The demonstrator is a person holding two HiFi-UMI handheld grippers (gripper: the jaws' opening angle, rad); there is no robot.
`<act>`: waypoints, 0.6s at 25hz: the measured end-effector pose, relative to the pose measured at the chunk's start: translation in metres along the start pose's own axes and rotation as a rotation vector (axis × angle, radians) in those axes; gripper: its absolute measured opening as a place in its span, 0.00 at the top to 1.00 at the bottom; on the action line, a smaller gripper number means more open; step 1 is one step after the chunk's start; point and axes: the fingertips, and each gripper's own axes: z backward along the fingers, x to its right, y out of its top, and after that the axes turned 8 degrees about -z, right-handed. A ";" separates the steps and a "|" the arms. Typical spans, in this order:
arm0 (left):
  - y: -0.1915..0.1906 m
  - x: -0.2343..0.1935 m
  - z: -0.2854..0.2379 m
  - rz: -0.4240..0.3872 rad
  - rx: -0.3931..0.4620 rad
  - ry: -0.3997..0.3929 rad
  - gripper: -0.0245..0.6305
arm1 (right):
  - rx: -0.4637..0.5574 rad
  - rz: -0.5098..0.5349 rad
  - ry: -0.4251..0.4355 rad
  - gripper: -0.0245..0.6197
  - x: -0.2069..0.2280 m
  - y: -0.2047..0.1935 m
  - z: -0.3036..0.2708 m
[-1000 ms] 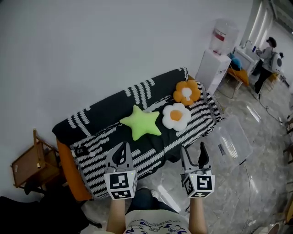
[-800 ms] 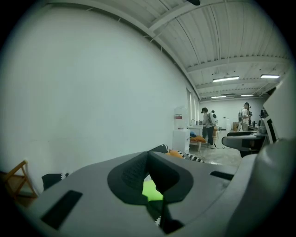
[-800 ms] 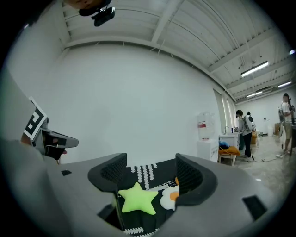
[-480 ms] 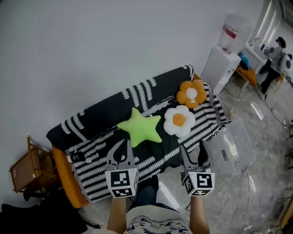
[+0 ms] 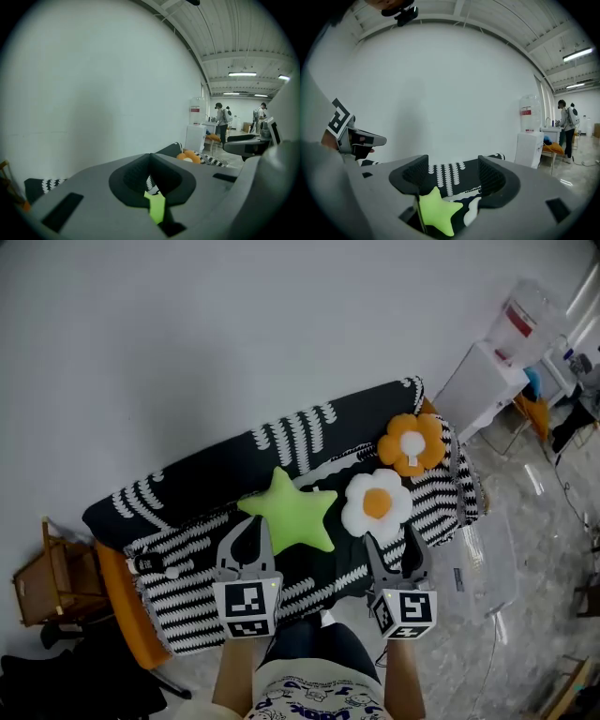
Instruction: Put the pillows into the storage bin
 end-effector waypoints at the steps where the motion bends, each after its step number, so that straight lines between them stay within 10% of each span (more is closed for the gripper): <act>1: -0.002 -0.003 -0.009 -0.002 -0.011 0.003 0.94 | -0.010 -0.007 0.008 0.45 0.002 -0.002 -0.011; 15: -0.055 -0.015 -0.099 0.050 -0.190 0.107 0.94 | -0.272 -0.015 0.208 0.44 0.030 -0.087 -0.147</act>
